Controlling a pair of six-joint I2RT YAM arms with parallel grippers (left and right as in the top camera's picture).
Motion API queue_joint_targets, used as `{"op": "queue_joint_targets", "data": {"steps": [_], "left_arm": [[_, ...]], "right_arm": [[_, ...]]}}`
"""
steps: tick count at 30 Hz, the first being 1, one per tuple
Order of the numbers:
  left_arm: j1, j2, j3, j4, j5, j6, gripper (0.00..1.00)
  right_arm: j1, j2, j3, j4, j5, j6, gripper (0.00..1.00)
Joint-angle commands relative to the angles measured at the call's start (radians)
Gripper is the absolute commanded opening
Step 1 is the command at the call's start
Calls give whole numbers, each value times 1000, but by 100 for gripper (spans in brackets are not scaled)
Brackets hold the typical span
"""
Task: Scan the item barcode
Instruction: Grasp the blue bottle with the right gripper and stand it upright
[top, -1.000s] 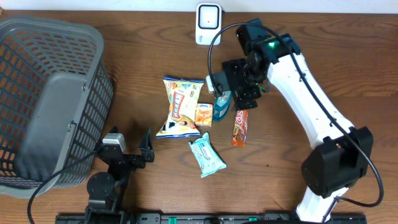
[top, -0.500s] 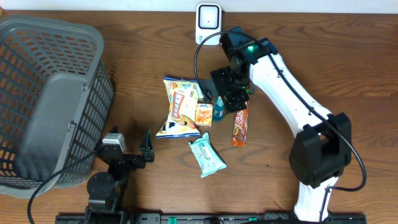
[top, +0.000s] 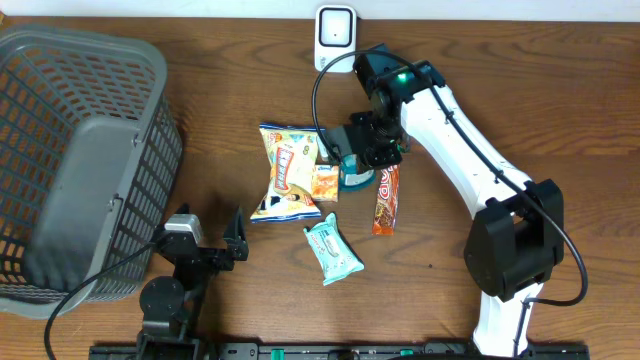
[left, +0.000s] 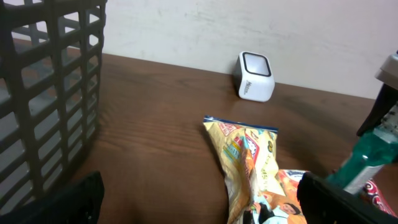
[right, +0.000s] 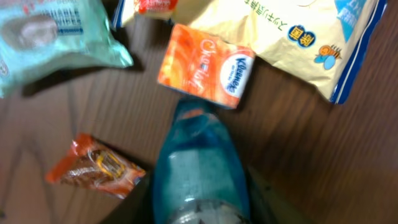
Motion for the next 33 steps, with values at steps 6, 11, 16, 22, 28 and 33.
{"op": "queue_joint_targets", "data": {"steps": [6,11,16,22,28,33], "left_arm": [[4,-1,-28,-14,7,-16,98],[4,-1,-28,-14,7,-16,98],[4,-1,-28,-14,7,-16,98],[4,-1,-28,-14,7,-16,98],[4,-1,-28,-14,7,-16,98],[4,-1,-28,-14,7,-16,98]], "right_arm": [[-2,8,18,19,-8,194,25],[-2,8,18,77,-10,371,26],[-2,8,18,138,-12,552,34],[-2,8,18,137,-13,621,36],[-2,7,18,150,-16,625,62],[-2,5,42,159,-16,686,82]]}}
